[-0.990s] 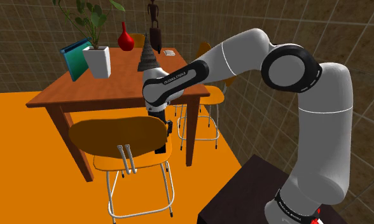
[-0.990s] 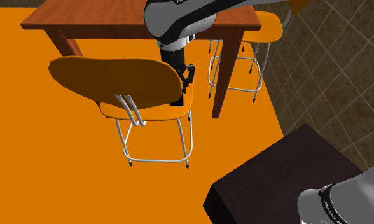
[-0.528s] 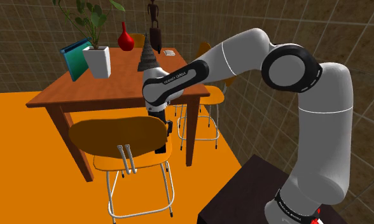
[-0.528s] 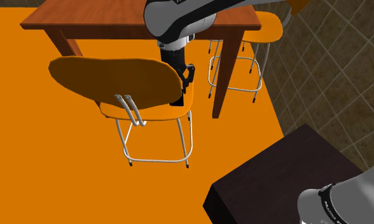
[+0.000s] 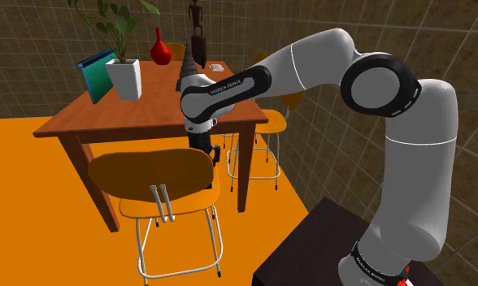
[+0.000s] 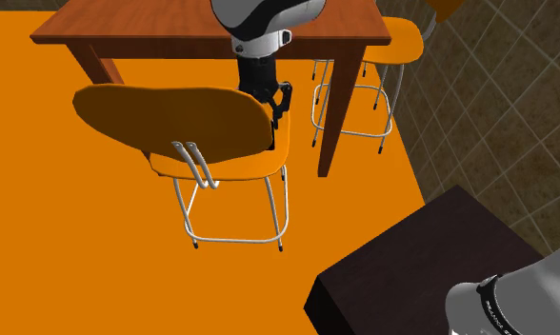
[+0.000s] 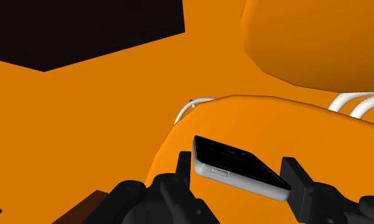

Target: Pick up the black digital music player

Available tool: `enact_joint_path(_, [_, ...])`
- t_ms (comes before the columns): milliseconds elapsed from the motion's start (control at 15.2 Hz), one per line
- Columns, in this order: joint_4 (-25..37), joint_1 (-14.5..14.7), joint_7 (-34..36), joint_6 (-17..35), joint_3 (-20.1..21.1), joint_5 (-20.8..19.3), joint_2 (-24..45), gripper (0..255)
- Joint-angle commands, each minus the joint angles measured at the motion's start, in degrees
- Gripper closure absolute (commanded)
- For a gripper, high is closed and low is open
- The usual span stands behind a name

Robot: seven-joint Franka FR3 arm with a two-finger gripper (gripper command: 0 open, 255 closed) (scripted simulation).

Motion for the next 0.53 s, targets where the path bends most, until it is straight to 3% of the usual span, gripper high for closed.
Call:
enact_joint_path(0, [0.7, -0.1, 0.0, -1.4, 0.0, 0.1, -0.6, 255])
enact_joint_path(462, [3.0, -0.2, 0.4, -4.9, 0.1, 0.3, -1.9, 255])
